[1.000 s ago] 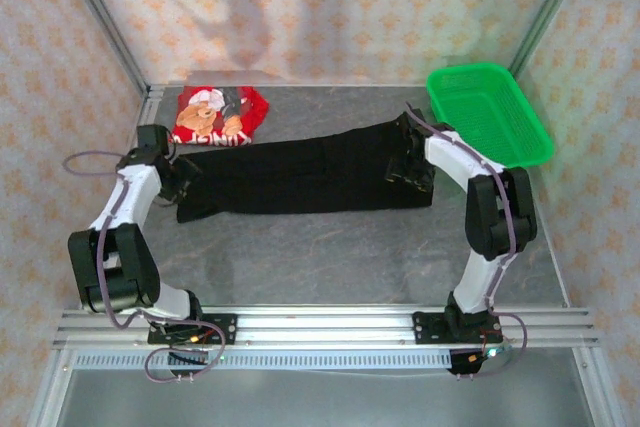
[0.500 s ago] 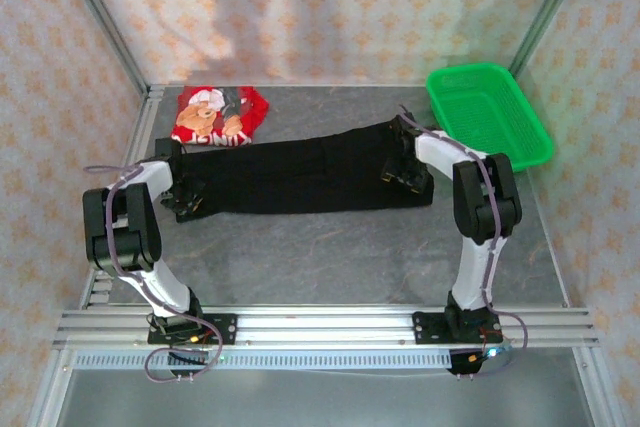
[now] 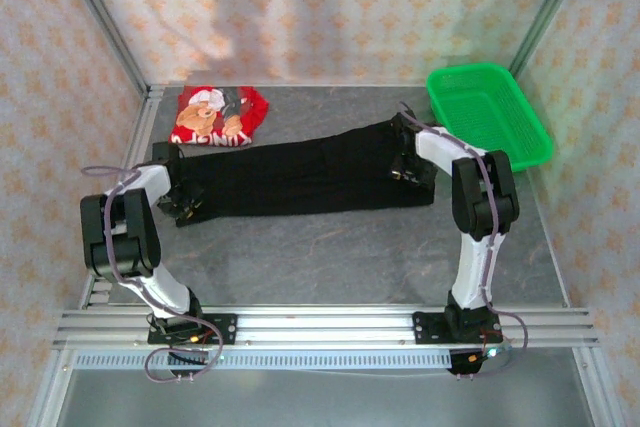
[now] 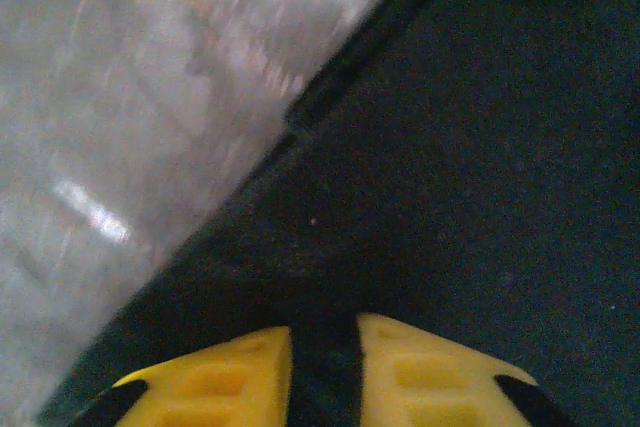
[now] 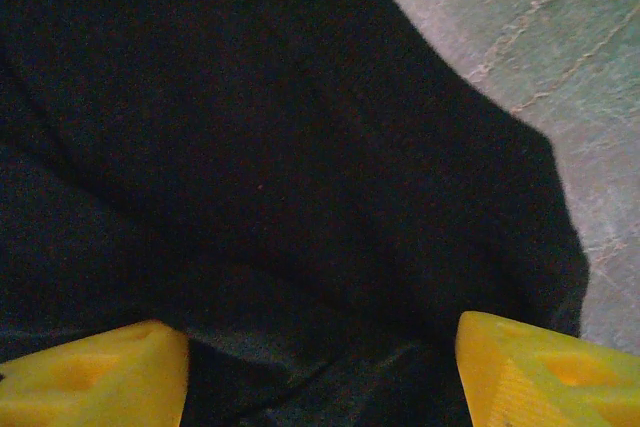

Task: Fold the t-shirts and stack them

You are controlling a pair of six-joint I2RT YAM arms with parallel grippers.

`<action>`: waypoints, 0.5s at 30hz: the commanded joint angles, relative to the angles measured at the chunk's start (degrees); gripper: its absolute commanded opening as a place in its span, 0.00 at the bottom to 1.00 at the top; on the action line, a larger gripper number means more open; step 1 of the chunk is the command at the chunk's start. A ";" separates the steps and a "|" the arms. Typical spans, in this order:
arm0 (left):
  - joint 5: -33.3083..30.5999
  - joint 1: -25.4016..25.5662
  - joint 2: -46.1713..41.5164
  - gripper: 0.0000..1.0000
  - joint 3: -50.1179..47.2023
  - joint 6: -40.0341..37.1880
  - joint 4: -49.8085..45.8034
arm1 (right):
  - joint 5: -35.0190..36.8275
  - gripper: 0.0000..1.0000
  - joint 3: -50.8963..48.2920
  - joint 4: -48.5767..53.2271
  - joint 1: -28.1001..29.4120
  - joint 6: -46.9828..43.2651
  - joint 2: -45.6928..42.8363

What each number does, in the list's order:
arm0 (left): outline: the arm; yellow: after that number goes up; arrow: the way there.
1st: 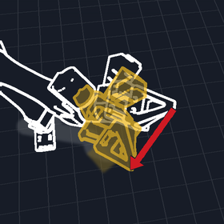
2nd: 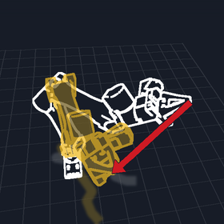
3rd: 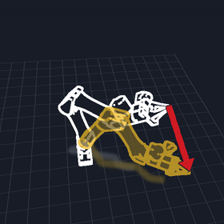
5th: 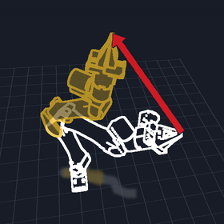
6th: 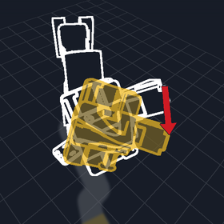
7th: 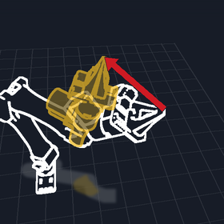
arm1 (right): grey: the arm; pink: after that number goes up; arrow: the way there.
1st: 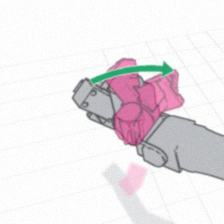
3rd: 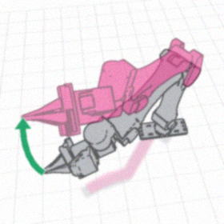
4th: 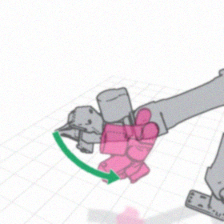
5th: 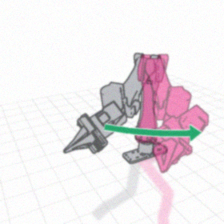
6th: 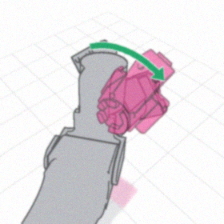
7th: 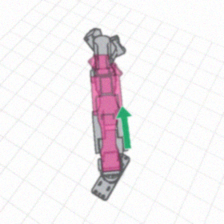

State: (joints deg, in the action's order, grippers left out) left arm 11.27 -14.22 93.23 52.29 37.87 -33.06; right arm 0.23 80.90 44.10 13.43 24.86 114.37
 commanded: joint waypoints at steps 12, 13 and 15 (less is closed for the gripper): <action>-3.24 10.21 -12.06 0.65 12.15 -0.09 -7.51 | -12.33 0.74 -2.49 -1.69 1.02 2.35 -11.64; -2.46 10.50 -8.76 0.65 14.94 -1.66 -8.47 | -12.58 0.75 -1.74 -1.56 1.34 2.73 -10.78; -2.69 11.66 -3.63 0.65 19.70 -4.59 -10.10 | -12.04 0.75 -1.11 -2.28 2.31 3.71 -9.66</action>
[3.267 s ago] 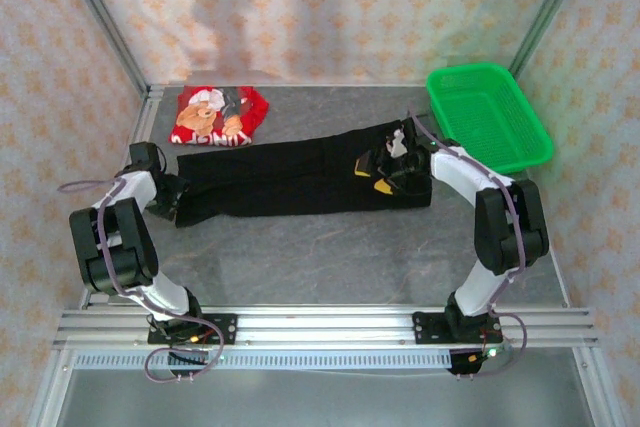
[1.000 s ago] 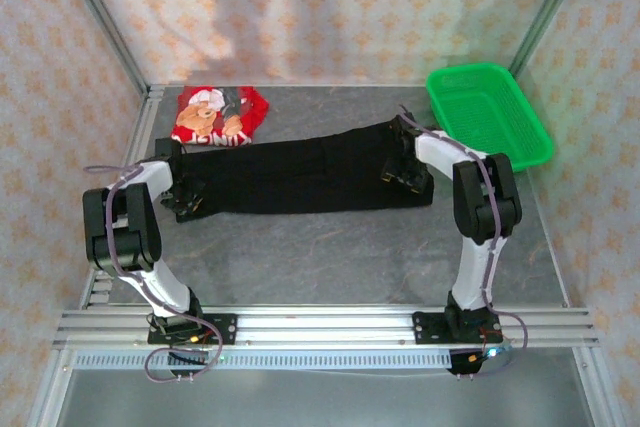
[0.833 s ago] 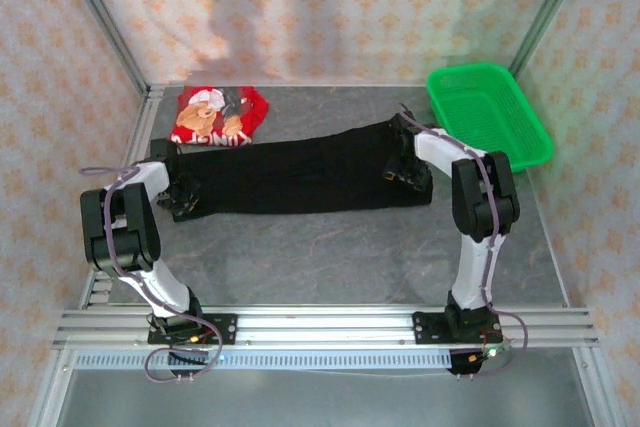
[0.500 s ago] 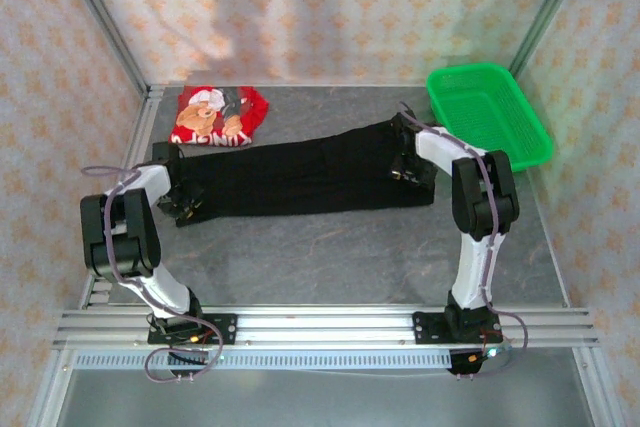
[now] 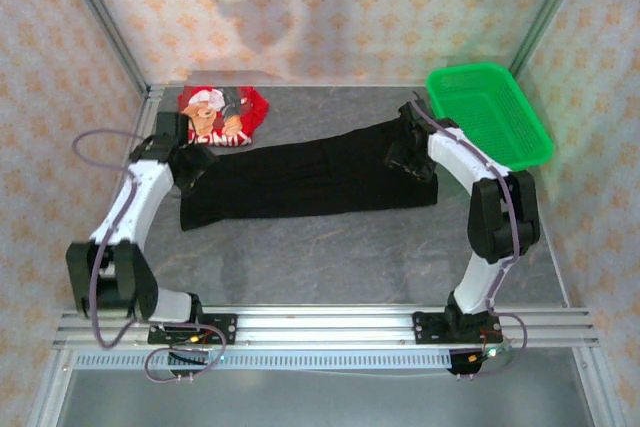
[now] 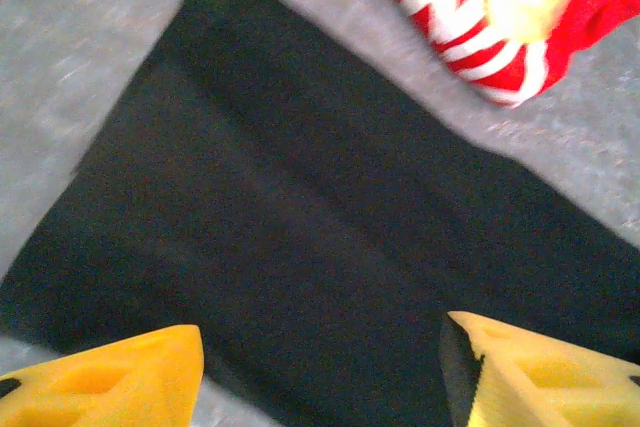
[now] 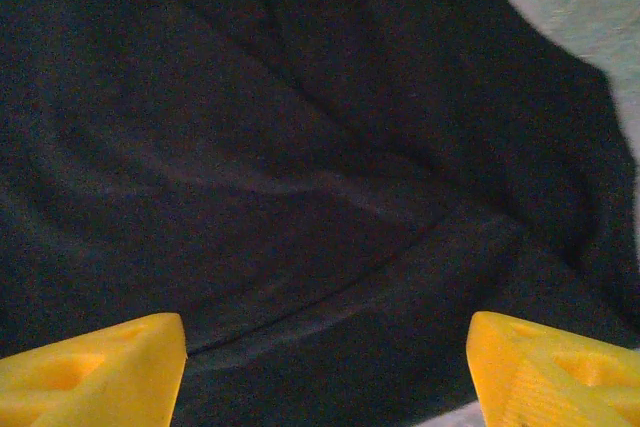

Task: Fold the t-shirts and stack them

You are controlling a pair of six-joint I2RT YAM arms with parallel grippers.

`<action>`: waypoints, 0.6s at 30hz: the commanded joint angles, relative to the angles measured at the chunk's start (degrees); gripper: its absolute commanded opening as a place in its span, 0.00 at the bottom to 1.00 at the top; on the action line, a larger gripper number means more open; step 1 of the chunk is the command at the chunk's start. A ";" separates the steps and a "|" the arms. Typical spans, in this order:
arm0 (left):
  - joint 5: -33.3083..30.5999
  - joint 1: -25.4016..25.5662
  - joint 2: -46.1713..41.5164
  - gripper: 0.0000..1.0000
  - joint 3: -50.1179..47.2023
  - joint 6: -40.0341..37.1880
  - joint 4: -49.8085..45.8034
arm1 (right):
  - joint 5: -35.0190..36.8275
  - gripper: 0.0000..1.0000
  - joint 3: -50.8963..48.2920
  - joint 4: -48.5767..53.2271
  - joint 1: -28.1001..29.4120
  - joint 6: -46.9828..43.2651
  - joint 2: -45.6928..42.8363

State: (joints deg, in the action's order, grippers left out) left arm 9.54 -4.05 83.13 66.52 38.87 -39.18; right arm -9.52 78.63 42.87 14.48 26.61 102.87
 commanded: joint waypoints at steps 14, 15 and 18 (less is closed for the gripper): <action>-2.60 4.95 26.80 0.56 16.18 -13.38 -3.29 | -0.38 0.76 -5.78 -9.75 3.37 11.58 4.48; -2.98 4.65 28.82 0.54 16.34 -13.20 -3.27 | 0.30 0.76 -5.68 -9.89 3.38 11.88 5.09; -3.21 4.58 31.48 0.51 15.55 -13.41 -2.38 | 2.59 0.75 -4.31 -9.57 3.44 12.21 7.70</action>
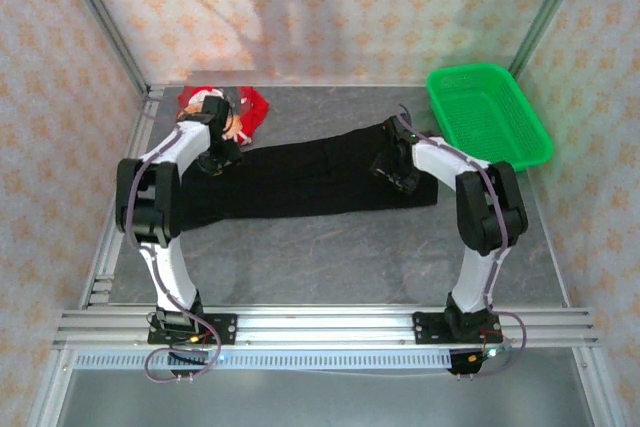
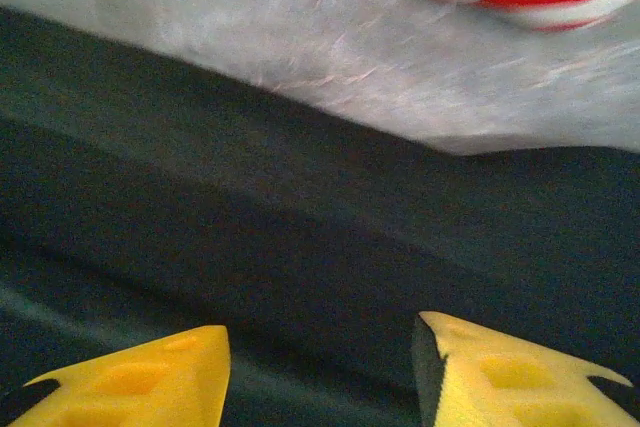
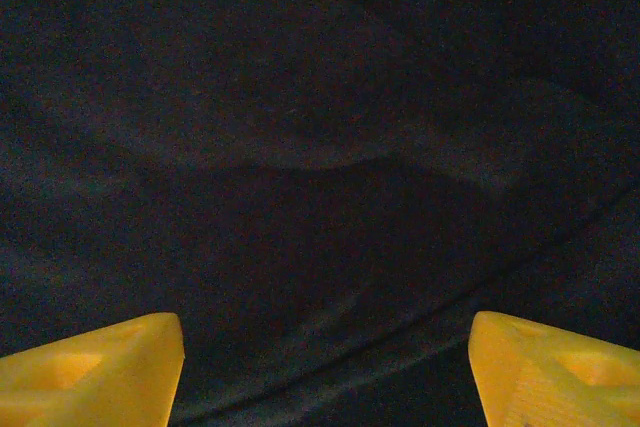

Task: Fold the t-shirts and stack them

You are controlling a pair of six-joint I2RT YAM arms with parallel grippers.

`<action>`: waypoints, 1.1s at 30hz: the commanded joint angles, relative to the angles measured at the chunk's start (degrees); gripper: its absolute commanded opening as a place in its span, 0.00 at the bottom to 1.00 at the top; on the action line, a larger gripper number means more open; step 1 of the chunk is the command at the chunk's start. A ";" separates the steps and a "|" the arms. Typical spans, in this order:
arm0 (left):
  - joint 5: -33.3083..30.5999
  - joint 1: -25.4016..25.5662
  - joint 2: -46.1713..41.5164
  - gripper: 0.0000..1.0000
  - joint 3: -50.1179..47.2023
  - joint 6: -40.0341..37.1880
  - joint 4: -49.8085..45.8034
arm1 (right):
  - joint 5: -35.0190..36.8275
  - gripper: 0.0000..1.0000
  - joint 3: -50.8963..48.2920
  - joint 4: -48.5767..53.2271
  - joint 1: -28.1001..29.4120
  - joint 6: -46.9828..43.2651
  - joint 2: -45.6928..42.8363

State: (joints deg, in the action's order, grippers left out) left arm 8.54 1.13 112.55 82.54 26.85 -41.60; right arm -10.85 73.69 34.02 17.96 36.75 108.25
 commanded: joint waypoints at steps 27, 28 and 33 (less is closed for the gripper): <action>11.25 4.50 -12.13 0.56 -28.84 17.96 1.35 | -10.31 0.76 77.18 4.06 -4.59 6.55 54.93; 12.39 5.08 -12.48 0.57 -29.66 19.19 2.12 | -12.08 0.77 76.54 -0.04 -4.76 8.17 55.23; 15.04 10.29 -13.63 0.59 -30.50 22.78 2.74 | -17.39 0.78 76.00 -10.26 -4.88 11.76 55.50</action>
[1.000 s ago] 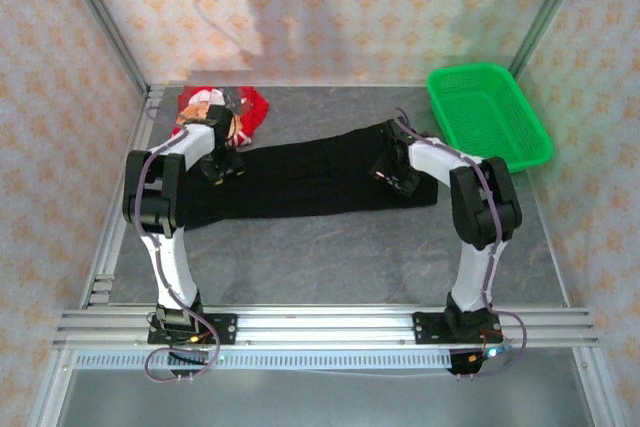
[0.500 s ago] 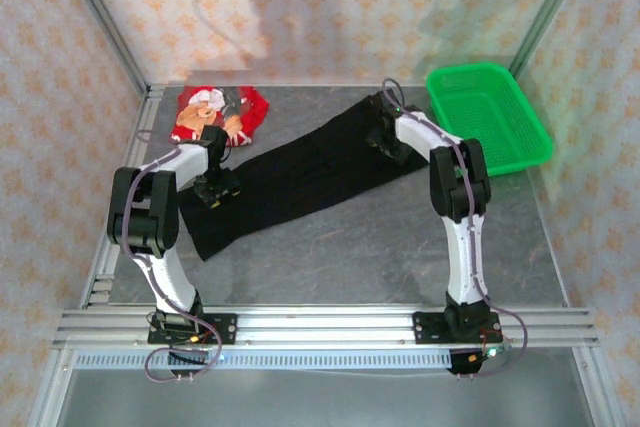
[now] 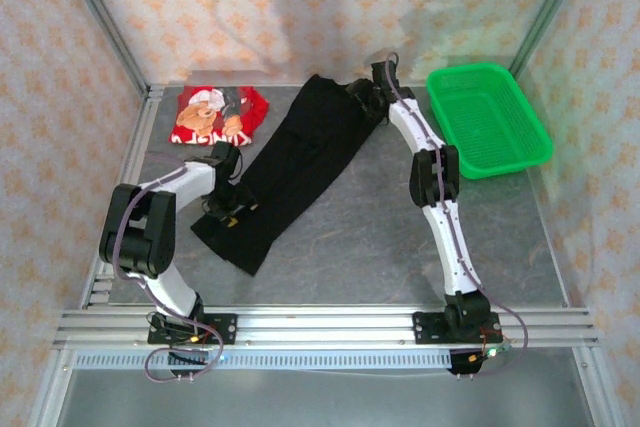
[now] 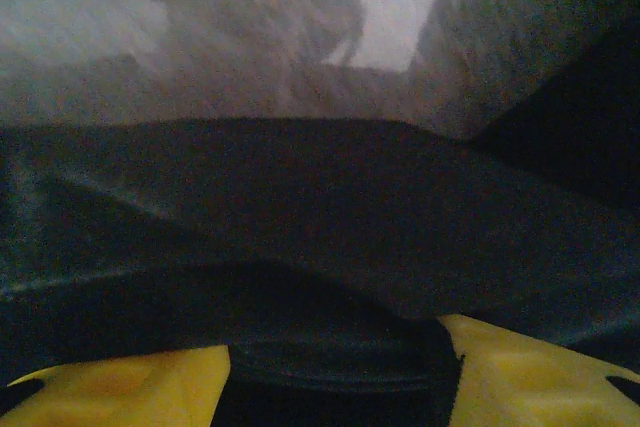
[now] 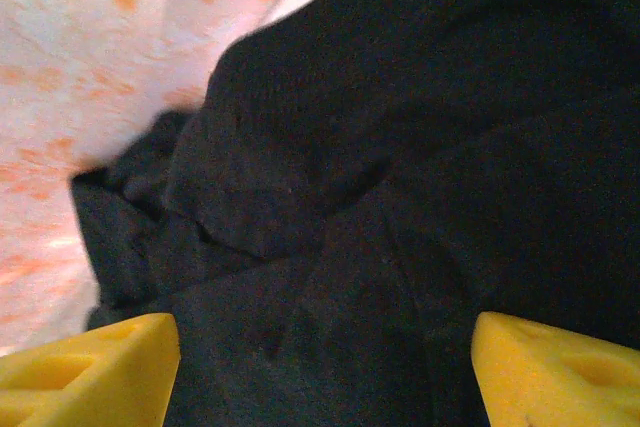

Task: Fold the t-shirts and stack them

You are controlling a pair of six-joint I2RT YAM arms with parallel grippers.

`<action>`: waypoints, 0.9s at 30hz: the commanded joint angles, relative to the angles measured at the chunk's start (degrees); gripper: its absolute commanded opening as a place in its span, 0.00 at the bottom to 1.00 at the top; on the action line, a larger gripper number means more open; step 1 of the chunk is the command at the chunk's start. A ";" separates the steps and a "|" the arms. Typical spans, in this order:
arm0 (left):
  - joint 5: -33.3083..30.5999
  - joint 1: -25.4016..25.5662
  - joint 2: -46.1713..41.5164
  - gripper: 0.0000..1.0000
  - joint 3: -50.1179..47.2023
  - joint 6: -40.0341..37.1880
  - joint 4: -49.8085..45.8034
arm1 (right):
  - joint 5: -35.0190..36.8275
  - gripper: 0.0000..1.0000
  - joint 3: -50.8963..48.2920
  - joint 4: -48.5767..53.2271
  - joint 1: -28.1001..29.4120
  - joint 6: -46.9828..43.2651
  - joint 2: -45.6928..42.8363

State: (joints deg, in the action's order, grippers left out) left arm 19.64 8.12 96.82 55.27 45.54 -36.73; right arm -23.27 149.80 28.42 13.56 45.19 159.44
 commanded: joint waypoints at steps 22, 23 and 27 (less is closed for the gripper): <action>-11.41 33.01 -5.00 0.76 -11.05 49.86 18.53 | -14.26 0.78 -54.41 -2.71 -1.37 -13.90 -48.62; -11.23 34.07 -4.95 0.77 -10.17 50.94 19.36 | -14.93 0.78 -57.11 -1.64 -1.26 -14.18 -50.70; -9.44 34.74 -8.47 0.87 -5.54 44.57 11.42 | -15.26 0.78 -70.69 -0.90 0.95 -13.75 -61.75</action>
State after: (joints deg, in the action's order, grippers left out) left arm 11.57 42.46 90.11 48.23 88.53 -20.80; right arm -36.56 87.35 25.85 12.62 32.45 103.33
